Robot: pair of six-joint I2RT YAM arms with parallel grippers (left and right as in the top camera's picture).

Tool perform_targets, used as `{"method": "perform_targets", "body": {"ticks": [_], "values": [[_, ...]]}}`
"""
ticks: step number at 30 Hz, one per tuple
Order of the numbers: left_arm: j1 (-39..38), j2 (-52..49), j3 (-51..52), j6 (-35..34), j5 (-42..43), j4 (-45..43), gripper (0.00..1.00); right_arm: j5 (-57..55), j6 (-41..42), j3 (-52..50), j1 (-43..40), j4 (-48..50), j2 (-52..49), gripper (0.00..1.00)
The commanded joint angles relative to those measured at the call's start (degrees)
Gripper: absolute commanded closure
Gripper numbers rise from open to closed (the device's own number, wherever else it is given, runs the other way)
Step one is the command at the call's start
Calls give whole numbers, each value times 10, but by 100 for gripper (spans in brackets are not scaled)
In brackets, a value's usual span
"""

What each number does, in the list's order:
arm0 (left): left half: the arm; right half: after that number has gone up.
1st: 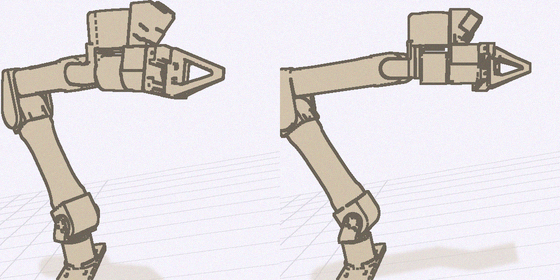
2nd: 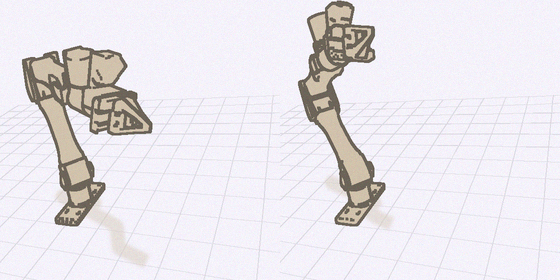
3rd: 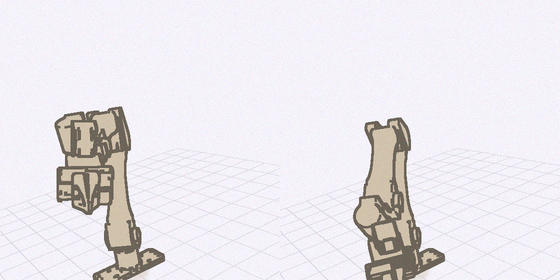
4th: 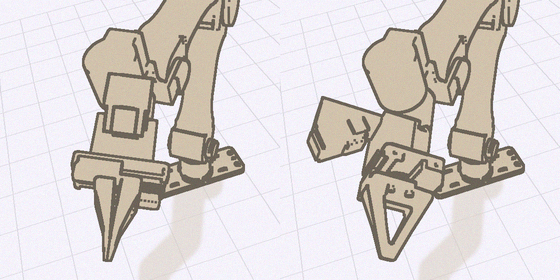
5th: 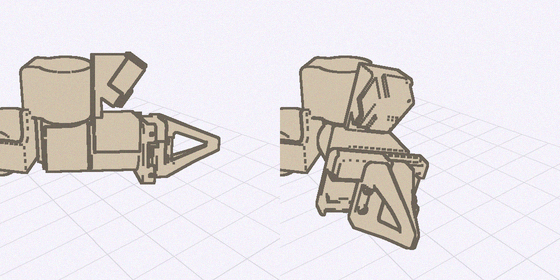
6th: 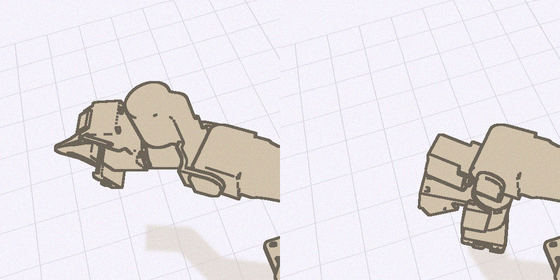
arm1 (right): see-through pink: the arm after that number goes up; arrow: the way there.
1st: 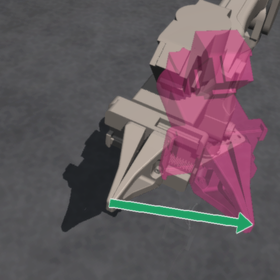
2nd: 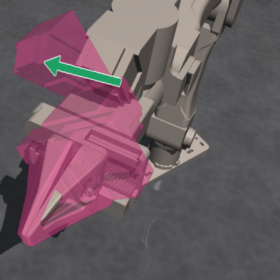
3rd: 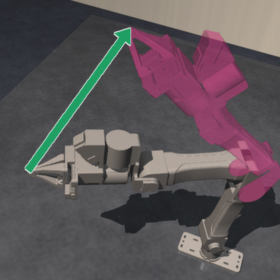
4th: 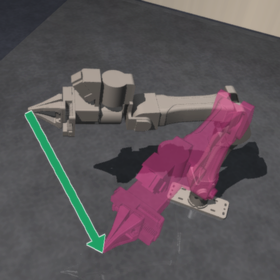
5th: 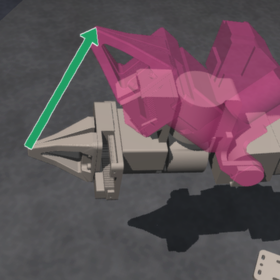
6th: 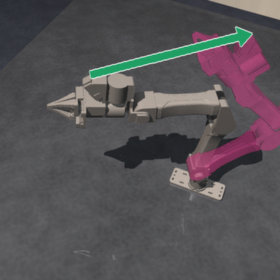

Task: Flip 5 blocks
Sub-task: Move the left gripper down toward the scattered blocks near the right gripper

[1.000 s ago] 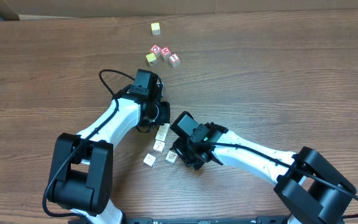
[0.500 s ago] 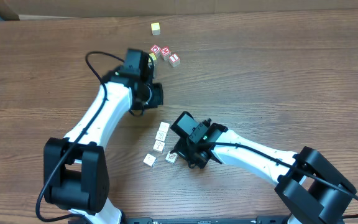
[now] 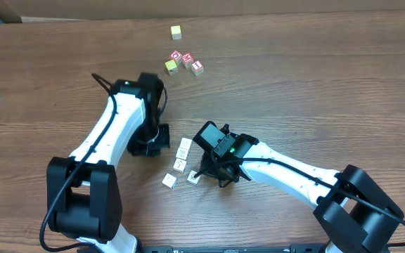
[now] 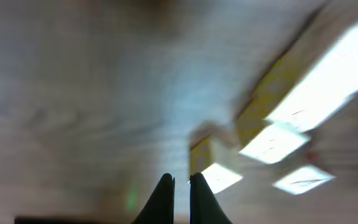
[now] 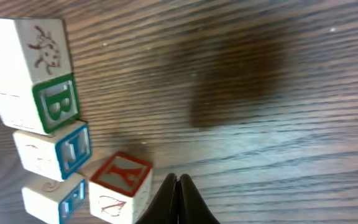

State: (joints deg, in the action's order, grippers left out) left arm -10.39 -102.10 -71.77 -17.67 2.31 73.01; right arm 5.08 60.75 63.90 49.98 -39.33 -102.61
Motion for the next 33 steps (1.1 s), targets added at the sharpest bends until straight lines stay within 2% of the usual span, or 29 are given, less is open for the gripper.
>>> {"method": "perform_targets", "body": {"ticks": [1,10,15,17,21,28,33], "values": [[2,9,43,-3,-12,11,96,-16,-21,10,1,-5,10,96],[2,31,89,-5,7,22,96,-16,-23,10,1,-45,10,96],[2,171,156,-46,10,-15,96,-27,-23,9,1,-56,10,96],[2,236,187,-49,38,-40,96,-27,-25,9,1,-54,10,96],[2,317,223,-76,44,-52,96,-27,-26,9,1,-49,10,96],[-7,302,249,-94,49,-62,96,-36,-26,9,1,-50,10,96],[-44,259,256,-115,47,-73,96,-42,-25,7,1,-49,10,96]]}}
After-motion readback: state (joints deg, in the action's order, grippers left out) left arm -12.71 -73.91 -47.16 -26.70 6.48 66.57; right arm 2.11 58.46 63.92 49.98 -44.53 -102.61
